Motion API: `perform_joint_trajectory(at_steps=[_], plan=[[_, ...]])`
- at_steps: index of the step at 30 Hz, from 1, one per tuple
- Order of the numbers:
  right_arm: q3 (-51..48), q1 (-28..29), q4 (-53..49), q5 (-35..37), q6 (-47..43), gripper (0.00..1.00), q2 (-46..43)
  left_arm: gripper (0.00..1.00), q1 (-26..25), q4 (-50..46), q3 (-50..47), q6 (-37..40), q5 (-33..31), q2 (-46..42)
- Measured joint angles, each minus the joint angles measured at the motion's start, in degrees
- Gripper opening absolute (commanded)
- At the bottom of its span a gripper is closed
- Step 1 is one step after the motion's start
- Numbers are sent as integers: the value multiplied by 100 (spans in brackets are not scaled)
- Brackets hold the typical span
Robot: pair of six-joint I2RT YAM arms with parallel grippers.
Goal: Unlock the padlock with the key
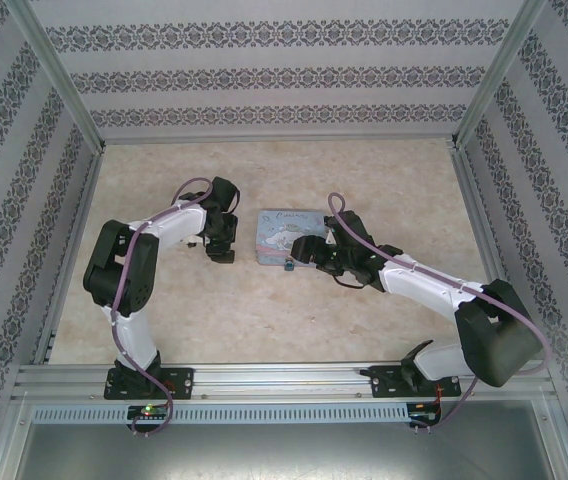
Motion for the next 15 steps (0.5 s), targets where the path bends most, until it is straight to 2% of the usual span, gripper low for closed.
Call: perform_joint_trajectory(at_steps=[15], plan=[[0,111,103,20,0,70,66,69,-46,-144,-291,0,-22,-225]])
